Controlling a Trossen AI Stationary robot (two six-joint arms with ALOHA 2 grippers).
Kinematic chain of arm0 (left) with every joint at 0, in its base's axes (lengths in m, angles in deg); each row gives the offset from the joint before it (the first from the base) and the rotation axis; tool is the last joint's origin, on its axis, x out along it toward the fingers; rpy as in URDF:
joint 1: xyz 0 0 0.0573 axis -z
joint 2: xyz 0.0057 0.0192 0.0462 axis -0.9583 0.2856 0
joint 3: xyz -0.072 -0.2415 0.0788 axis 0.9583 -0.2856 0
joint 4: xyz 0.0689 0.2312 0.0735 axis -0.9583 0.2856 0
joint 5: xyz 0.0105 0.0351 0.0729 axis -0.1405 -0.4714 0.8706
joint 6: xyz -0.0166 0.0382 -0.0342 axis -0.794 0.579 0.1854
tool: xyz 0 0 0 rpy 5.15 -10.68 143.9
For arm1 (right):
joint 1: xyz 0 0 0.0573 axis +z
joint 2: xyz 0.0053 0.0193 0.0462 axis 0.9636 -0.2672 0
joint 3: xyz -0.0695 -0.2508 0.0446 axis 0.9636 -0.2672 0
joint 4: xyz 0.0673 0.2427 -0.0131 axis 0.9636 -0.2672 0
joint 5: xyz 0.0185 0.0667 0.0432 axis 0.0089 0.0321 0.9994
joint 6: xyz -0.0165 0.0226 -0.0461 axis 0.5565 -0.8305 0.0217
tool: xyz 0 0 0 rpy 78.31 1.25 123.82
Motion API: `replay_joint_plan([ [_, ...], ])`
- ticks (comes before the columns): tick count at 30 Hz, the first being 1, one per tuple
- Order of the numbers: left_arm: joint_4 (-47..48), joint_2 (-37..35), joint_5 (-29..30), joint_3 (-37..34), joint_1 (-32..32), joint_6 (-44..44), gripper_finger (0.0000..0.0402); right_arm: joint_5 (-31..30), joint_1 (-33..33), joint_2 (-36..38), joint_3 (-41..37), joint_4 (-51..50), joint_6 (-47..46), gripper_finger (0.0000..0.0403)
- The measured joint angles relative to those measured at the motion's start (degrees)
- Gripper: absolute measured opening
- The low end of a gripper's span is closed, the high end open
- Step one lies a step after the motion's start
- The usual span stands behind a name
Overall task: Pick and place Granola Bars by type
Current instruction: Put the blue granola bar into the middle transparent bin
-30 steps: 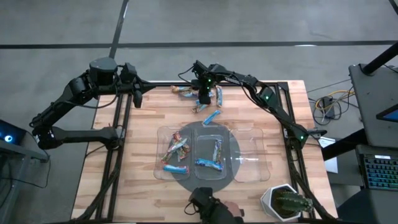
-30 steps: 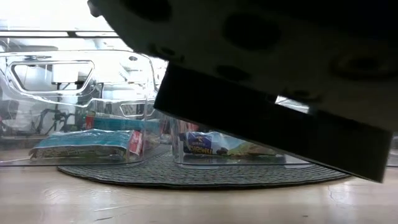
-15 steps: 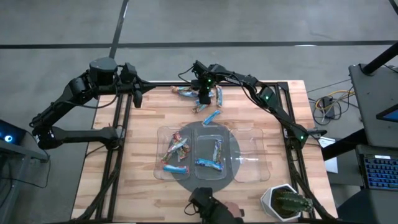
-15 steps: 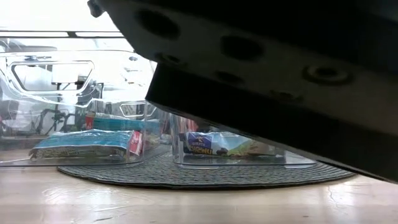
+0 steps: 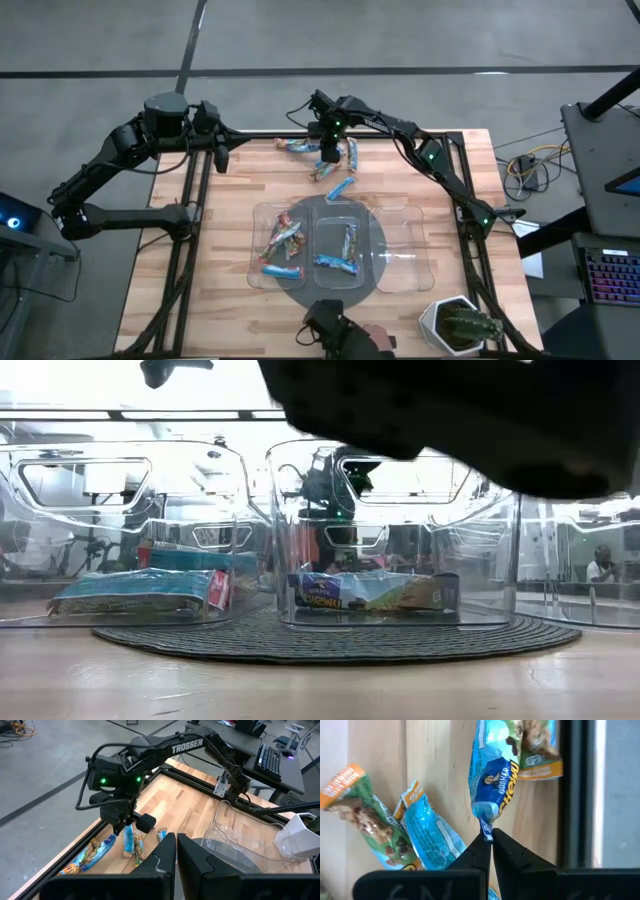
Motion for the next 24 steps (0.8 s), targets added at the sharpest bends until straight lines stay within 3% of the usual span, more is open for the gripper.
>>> replay_joint_plan([
  [24, 0.0, 0.0, 0.0, 0.0, 0.0, -0.6, 0.0000, -0.1, 0.0, 4.3, 0.1, 0.3, -0.2, 0.0008],
])
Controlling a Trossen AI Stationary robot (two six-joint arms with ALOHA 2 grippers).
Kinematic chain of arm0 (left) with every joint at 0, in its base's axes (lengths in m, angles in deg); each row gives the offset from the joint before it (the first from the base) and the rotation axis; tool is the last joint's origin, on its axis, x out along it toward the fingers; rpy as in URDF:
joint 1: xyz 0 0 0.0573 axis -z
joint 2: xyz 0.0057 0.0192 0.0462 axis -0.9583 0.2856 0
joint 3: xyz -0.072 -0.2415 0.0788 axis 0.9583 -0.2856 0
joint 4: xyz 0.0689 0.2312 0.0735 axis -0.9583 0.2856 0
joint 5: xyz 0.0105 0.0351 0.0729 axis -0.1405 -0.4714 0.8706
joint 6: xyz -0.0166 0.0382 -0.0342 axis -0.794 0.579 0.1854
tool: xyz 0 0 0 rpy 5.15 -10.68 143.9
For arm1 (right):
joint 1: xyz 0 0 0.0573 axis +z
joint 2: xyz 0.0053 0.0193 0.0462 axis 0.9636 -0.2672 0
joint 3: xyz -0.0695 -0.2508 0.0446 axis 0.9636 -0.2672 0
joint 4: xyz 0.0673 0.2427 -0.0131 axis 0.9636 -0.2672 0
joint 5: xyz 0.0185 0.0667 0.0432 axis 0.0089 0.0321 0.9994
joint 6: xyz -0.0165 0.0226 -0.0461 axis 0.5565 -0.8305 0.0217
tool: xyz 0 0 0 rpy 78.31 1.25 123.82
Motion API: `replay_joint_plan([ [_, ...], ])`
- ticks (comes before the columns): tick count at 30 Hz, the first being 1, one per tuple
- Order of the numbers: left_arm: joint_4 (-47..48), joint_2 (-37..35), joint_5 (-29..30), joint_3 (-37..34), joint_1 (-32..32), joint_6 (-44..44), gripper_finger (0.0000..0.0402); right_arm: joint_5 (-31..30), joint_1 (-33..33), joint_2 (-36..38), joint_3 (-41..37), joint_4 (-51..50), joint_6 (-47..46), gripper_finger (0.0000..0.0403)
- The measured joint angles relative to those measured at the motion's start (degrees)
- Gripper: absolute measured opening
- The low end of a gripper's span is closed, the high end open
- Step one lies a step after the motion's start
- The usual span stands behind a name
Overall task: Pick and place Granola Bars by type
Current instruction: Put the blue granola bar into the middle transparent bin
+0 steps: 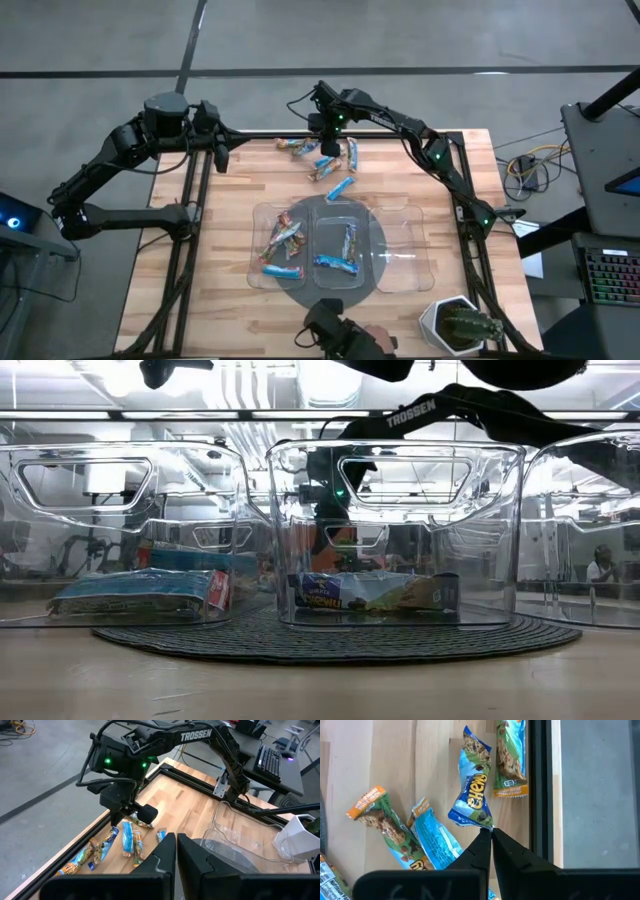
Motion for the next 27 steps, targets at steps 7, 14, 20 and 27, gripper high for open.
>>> replay_joint_plan([
  [7, 0.0, 0.0, 0.0, 0.0, 0.0, -0.6, 0.0000, 0.0, 0.0, 0.0, -0.2, -2.9, 0.0, 0.0008],
  [14, 0.0, -0.1, 0.0, 0.0, 0.0, -0.6, 0.0000, 0.0, 0.0, 0.0, -0.3, -6.1, 0.2, 0.0008],
  [20, 0.0, -0.2, 0.0, 0.0, 0.0, -0.6, 0.0000, 0.1, 0.0, 0.0, -0.3, -8.0, 0.4, 0.0008],
  [27, 0.0, -0.2, 0.0, 0.0, 0.0, -0.5, 0.0000, 0.1, 1.0, 0.0, -0.3, -7.0, 0.5, 0.0009],
])
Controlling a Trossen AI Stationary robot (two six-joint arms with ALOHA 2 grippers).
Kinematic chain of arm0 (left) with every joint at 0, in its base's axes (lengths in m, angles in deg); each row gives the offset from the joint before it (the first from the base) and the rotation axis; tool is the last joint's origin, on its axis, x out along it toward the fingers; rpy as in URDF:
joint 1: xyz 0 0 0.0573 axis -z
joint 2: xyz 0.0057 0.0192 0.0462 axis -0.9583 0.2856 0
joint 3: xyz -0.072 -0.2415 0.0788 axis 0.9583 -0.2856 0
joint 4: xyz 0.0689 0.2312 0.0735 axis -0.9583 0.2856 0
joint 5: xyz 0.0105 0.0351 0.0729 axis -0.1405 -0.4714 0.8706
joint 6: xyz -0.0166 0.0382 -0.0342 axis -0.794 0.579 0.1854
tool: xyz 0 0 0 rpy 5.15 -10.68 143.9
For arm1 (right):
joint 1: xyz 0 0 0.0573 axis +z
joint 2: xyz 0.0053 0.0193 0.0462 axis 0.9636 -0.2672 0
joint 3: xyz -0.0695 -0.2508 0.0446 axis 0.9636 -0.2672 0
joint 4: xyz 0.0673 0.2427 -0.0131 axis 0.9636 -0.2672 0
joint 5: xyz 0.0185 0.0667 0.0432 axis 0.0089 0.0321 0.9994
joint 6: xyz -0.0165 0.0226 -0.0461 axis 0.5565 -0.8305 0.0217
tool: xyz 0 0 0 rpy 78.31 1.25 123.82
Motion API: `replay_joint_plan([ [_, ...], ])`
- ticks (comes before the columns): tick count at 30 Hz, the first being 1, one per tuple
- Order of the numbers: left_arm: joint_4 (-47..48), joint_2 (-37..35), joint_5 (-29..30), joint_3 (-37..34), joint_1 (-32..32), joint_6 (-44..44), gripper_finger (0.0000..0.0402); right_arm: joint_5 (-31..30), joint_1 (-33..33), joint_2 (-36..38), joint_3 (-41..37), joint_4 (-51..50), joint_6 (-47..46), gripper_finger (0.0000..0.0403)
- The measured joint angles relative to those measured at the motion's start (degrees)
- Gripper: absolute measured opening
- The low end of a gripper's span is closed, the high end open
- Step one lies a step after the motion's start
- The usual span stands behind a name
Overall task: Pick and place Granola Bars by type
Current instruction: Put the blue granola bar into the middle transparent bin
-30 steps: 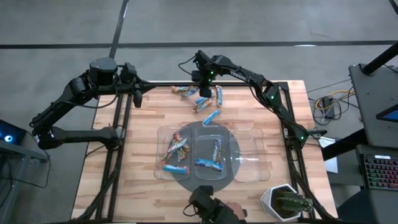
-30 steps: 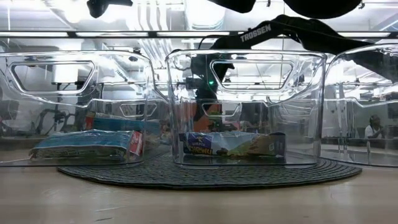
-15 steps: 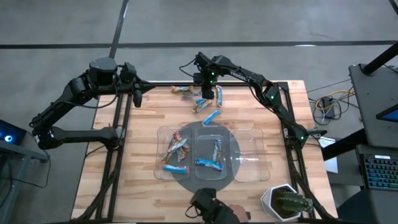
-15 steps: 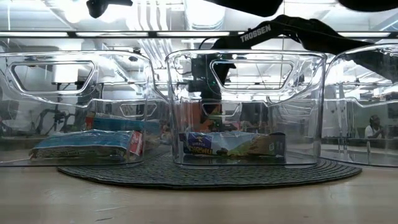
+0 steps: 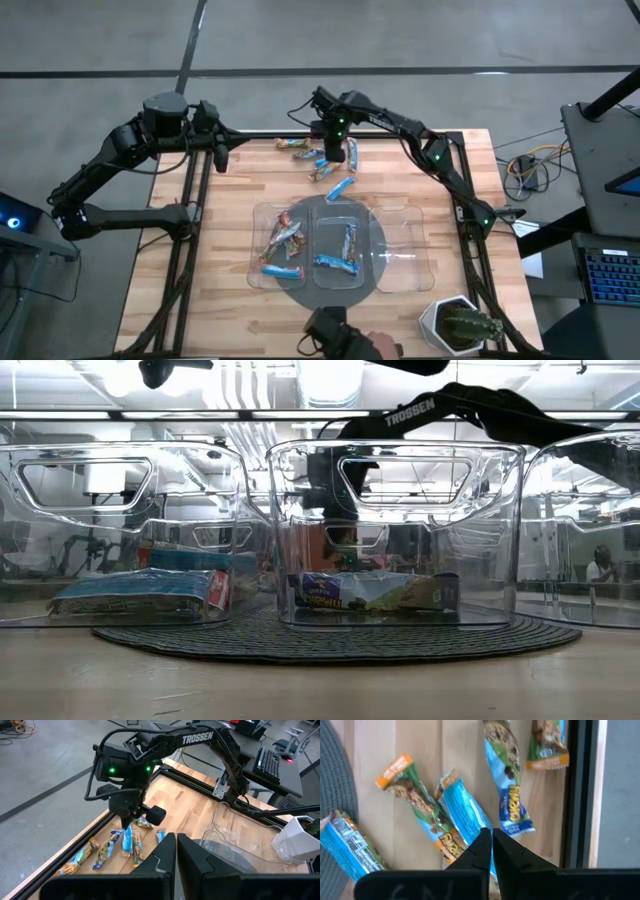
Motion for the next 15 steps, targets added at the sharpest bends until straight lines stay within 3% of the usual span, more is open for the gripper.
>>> replay_joint_plan([
  [6, 0.0, 0.0, 0.0, 0.0, 0.0, 0.0, 0.0000, -0.1, 0.3, 0.0, 0.0, 4.7, -3.4, 0.0046],
  [15, 0.0, -0.1, 0.0, 0.0, 0.0, 0.0, 0.0000, -4.5, 0.3, 0.0, 0.1, 6.8, -6.0, 0.0185],
])
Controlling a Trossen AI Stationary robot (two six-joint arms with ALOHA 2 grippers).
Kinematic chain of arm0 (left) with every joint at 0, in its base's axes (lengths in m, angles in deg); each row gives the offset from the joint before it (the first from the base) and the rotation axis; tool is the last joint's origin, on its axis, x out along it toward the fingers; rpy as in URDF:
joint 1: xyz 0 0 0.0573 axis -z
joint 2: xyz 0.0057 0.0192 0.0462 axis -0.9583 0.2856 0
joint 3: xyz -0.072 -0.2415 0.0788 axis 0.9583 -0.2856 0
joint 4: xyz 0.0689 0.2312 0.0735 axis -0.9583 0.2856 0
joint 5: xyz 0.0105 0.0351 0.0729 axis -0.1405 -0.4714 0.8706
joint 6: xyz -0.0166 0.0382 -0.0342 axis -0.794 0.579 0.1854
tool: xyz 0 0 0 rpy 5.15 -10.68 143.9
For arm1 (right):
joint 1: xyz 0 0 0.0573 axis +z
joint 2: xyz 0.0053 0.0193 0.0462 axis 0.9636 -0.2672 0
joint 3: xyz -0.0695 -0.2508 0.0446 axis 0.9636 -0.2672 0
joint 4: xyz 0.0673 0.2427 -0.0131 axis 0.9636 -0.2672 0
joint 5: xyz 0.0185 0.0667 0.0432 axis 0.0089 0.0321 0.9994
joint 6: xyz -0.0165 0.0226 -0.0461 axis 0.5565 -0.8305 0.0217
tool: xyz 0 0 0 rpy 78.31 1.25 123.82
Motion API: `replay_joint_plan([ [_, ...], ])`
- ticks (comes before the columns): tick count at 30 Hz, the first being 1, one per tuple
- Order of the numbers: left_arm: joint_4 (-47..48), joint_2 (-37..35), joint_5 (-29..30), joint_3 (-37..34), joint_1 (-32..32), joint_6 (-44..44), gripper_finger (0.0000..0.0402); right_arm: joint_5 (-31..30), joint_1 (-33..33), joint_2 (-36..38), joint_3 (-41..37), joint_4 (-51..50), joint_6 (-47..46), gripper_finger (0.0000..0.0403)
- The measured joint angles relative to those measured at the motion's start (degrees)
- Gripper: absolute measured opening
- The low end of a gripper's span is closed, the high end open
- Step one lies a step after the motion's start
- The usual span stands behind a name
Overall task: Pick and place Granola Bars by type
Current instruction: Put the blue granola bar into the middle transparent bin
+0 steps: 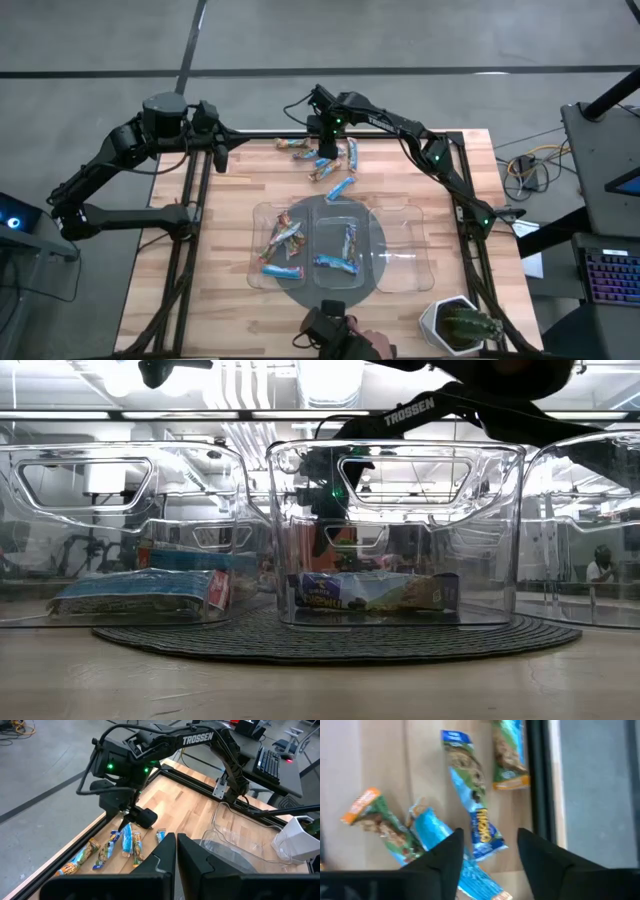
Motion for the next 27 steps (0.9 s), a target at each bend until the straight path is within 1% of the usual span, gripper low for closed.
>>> replay_joint_plan([
  [4, 0.0, 0.0, 0.0, 0.0, 0.0, 0.0, 0.0000, 0.1, -0.1, 0.0, 0.0, 1.0, -1.4, 0.0225],
  [9, 0.0, 0.0, 0.0, 0.0, 0.0, 0.0, 0.0000, 3.4, 0.0, 0.0, 0.0, 2.1, -1.6, 0.0244],
  [18, 0.0, 0.0, 0.0, 0.0, 0.0, -0.3, 0.0000, 6.3, -0.6, -2.2, 0.0, 3.3, -1.4, 0.0235],
  [27, 0.3, 0.0, 0.0, 0.0, 0.0, -0.4, 0.0000, 7.5, -0.9, -4.3, -0.1, 3.1, -1.4, 0.0230],
])
